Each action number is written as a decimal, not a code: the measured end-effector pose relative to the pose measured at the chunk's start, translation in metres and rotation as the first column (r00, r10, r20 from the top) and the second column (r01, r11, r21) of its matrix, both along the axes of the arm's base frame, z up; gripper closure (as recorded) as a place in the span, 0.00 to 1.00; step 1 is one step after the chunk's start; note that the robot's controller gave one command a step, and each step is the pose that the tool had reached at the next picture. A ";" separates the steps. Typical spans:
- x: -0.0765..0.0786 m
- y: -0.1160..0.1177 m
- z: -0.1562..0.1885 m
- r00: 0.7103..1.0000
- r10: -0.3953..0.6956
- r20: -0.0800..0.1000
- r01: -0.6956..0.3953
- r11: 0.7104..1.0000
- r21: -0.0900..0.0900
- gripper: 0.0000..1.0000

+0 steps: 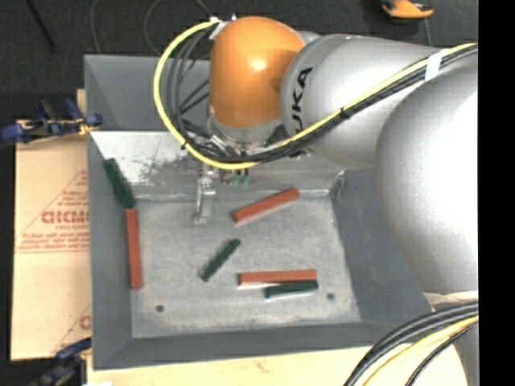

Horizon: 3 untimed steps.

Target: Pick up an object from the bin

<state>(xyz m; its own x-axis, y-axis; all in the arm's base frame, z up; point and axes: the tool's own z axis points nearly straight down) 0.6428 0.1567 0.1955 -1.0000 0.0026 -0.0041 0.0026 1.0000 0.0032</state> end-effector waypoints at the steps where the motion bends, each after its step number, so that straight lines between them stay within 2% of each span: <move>1: -0.011 -0.069 -0.128 0.974 -0.228 -0.007 0.228 0.974 -0.004 0.00; 2: -0.132 -0.067 -0.126 0.996 -0.086 -0.009 0.086 0.996 -0.005 0.00; 3: -0.129 -0.066 -0.125 0.996 -0.091 -0.002 0.091 0.996 -0.002 1.00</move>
Offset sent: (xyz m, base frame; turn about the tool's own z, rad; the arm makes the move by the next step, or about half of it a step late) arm -0.0107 -0.0664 -0.1255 0.2295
